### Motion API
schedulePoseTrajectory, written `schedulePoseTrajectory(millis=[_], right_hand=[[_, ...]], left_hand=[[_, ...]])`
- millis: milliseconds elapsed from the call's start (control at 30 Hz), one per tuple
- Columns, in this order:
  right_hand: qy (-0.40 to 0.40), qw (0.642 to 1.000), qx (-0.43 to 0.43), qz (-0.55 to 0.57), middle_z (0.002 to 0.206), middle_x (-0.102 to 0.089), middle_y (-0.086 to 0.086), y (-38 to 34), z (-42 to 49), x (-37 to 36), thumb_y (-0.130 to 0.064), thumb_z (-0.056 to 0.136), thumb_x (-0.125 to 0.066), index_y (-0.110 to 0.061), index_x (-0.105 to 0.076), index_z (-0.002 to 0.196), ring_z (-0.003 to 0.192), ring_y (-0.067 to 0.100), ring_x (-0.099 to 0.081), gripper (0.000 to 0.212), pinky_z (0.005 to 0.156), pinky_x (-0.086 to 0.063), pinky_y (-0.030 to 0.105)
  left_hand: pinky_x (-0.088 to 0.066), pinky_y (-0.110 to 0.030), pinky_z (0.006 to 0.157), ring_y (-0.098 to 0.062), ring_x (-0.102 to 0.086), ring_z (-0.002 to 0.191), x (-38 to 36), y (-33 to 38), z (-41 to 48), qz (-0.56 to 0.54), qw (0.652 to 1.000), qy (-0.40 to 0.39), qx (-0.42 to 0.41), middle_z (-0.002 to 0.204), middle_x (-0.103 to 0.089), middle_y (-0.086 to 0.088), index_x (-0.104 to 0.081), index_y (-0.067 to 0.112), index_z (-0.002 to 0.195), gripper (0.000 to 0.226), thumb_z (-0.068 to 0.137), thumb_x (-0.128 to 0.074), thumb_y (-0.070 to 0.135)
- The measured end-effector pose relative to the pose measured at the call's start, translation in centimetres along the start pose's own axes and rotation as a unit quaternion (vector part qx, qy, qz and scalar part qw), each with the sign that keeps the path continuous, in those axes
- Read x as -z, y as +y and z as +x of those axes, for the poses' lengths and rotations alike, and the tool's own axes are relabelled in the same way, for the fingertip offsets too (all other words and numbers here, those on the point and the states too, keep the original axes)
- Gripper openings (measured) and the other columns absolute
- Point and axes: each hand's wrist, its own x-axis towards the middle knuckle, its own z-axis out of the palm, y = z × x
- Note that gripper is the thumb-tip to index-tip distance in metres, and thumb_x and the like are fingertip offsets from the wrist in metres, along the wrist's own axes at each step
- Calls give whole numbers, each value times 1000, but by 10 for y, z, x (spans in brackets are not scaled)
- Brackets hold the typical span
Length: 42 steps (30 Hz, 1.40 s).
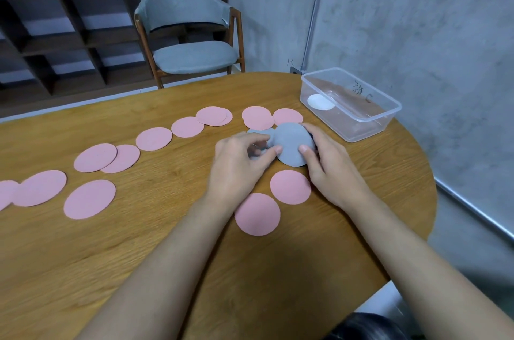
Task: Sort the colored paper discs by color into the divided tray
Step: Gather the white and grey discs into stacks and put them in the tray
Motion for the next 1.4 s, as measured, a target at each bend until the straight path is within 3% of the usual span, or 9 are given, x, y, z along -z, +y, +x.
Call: schedulePoseTrajectory(millis=[133, 300, 533, 633, 733, 900, 1067, 1200, 1400], right_hand=[[28, 999, -33, 2, 143, -57, -3, 5, 2, 1, -25, 108, -47, -20, -45, 148, 129, 14, -52, 40, 105, -39, 27], [27, 999, -39, 7, 142, -58, -4, 3, 2, 2, -25, 108, -48, -21, -46, 148, 127, 13, -53, 40, 106, -43, 31], [30, 999, -38, 16, 137, -61, -7, 0, 2, 3, -22, 107, -51, -21, -49, 146, 121, 8, -54, 40, 98, -40, 21], [34, 998, -44, 25, 130, -61, -12, 1, 2, 3, -21, 106, -53, -21, -51, 145, 109, -1, -52, 39, 87, -36, 4], [36, 997, -52, 37, 123, -62, -12, 3, 3, 3, -21, 106, -54, -21, -51, 144, 92, -1, -53, 39, 80, -35, -1], [22, 996, -42, 70, 114, -68, -10, 5, 3, 3, -23, 104, -56, -28, -54, 143, 91, 11, -62, 39, 82, -51, 26], [-6, 999, -22, 49, 104, -54, -27, 4, 1, 3, -18, 108, -49, -25, -45, 155, 94, -11, -48, 48, 89, -35, 5], [-19, 998, -1, 56, 114, -59, -12, 4, -1, 2, -22, 110, -39, -24, -41, 157, 93, -6, -52, 47, 89, -38, 16], [-46, 996, -10, 72, 151, -48, -10, 0, -2, 1, -39, 109, -30, -23, -27, 163, 123, 5, -49, 56, 110, -40, 29]], left_hand=[[-49, -39, 96, -16, -56, 116, 15, -19, 0, 140, 988, -57, 18, 125, -66, 8, -70, 26, 129, 54, 86, -73, 59], [-47, -40, 98, -18, -52, 119, 19, -18, 1, 162, 982, -98, 28, 131, -64, 7, -65, 28, 136, 64, 83, -75, 61], [-44, -20, 80, -8, -58, 87, 27, -24, 7, 2, 992, -87, 94, 104, -65, 6, -71, 29, 129, 50, 82, -87, 27], [-49, -23, 74, -5, -54, 71, 28, -27, 11, -54, 988, -92, 110, 88, -66, 8, -79, 29, 114, 28, 87, -83, 22], [-54, -29, 74, -6, -54, 68, 29, -26, 13, -118, 982, -96, 111, 82, -67, 3, -80, 30, 101, 15, 88, -82, 24], [-59, -35, 74, -11, -61, 65, 23, -13, 11, -176, 974, -93, 105, 77, -70, -9, -79, 19, 94, 11, 85, -85, 20], [-49, -10, 66, -3, -60, 65, 7, 1, 4, -92, 993, -33, 69, 81, -70, 3, -74, 24, 99, 21, 82, -87, 24], [-57, -19, 84, -4, -69, 76, 1, 10, 4, -64, 996, -34, 55, 110, -70, 10, -63, 28, 138, 57, 85, -84, 30], [-59, -32, 91, -4, -72, 79, -1, 13, 4, -42, 998, -28, 23, 108, -78, 7, -69, 24, 135, 48, 89, -80, 29]])
